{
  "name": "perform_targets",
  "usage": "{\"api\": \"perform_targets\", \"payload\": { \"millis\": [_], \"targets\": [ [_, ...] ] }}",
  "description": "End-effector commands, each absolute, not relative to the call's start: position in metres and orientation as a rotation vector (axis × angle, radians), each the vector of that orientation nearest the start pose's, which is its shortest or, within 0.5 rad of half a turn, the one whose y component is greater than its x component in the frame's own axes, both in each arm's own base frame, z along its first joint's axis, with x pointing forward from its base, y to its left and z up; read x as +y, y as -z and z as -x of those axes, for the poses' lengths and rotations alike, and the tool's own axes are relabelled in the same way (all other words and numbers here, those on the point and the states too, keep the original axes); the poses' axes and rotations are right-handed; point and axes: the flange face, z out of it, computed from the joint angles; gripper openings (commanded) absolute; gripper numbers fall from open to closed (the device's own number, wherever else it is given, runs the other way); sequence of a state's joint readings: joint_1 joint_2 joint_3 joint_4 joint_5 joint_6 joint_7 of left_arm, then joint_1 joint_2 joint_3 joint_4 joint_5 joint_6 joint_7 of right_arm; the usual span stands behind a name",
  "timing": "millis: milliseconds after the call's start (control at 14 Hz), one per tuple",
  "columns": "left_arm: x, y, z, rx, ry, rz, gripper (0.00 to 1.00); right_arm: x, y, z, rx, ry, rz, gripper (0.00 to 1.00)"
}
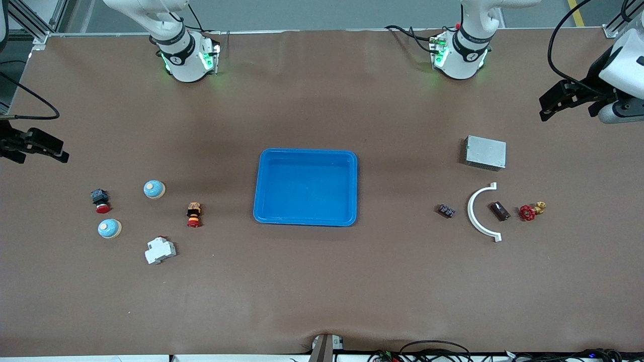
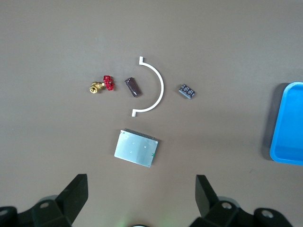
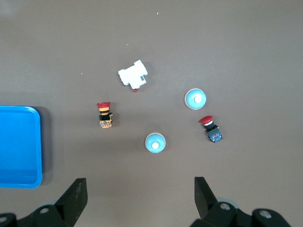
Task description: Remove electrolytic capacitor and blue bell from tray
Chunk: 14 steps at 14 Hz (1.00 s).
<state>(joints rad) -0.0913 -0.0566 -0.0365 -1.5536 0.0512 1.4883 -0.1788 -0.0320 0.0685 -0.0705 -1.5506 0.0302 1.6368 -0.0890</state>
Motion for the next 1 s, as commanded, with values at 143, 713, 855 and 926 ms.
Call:
{"api": "perform_targets", "payload": {
  "millis": [143, 713, 855, 926],
  "targets": [
    [-0.061, -0.66, -0.519, -0.059, -0.007, 3.105, 1.0, -0.051, -0.608, -0.557, 0.059, -0.011, 3.112, 1.0],
    [-0.061, -0.663, -0.519, -0.057, 0.005, 3.106, 1.0, -0.051, -0.624, -0.542, 0.066, -0.046, 3.107, 1.0],
    [-0.061, -0.663, -0.519, -0.059, 0.005, 3.108, 1.0, -0.052, -0.626, -0.54, 0.068, -0.049, 3.107, 1.0],
    [-0.061, -0.663, -0.519, -0.057, 0.005, 3.108, 1.0, -0.052, -0.627, -0.54, 0.068, -0.053, 3.107, 1.0]
  ]
}}
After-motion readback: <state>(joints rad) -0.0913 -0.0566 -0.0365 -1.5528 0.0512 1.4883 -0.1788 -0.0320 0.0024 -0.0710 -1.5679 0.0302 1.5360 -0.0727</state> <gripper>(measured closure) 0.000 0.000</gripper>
